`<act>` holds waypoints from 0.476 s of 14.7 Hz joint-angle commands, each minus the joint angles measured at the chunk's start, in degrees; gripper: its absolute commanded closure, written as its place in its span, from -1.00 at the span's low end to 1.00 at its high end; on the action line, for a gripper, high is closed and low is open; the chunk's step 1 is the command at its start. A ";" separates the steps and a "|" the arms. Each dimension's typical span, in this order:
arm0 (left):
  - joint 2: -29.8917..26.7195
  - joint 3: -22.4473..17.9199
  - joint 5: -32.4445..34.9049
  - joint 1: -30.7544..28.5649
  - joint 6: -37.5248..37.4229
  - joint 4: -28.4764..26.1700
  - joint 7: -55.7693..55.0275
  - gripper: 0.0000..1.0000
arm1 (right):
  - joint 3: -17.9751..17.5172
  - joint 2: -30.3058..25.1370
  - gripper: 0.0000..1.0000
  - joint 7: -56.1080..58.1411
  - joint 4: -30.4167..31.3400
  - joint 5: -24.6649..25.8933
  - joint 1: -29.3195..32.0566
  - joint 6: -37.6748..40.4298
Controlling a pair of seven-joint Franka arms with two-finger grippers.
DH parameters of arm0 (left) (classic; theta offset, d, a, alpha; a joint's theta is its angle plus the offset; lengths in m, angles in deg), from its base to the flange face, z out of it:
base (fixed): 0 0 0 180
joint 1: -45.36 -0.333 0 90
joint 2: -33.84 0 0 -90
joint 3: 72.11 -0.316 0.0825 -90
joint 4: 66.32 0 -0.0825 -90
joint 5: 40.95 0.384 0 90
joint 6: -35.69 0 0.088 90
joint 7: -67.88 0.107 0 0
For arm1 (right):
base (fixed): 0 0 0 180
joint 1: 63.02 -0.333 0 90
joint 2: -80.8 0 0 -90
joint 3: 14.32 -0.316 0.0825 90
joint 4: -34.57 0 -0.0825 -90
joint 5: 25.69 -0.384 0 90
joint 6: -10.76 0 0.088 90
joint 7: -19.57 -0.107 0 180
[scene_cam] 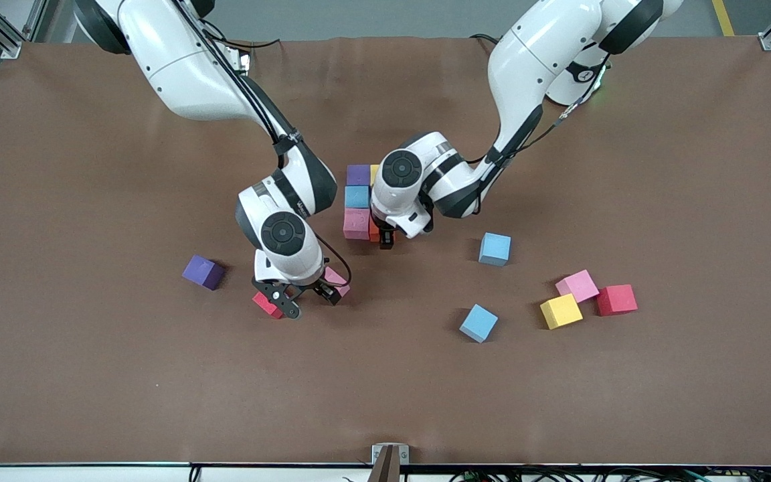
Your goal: Arrange 11 blocks into digit 3
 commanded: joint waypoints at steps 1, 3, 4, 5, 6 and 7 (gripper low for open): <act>-1.62 -0.62 1.76 0.85 -2.26 0.32 -0.34 -1.00 | -0.03 2.34 -1.00 -1.82 -2.92 1.36 -0.75 0.41; -3.37 -0.62 1.76 0.76 -4.46 0.32 -0.16 -1.00 | -0.03 2.52 -1.00 -1.64 -2.92 1.27 -0.66 -0.12; -4.25 -0.62 1.76 0.67 -5.86 0.32 0.01 -1.00 | -0.03 2.52 -1.00 -1.64 -2.92 1.27 -0.66 -0.21; -5.04 -0.62 1.84 0.50 -6.74 0.32 0.10 -1.00 | -0.03 2.60 -1.00 -1.56 -2.84 1.18 -0.66 -0.30; -5.84 -0.62 2.02 0.23 -7.71 0.32 0.19 -1.00 | -0.03 2.78 -0.96 -1.55 -2.84 1.09 -0.66 -0.47; -6.80 -0.62 2.02 0.06 -8.59 0.32 0.45 -1.00 | -0.03 2.87 -0.90 -1.64 -2.84 1.00 -0.75 -0.47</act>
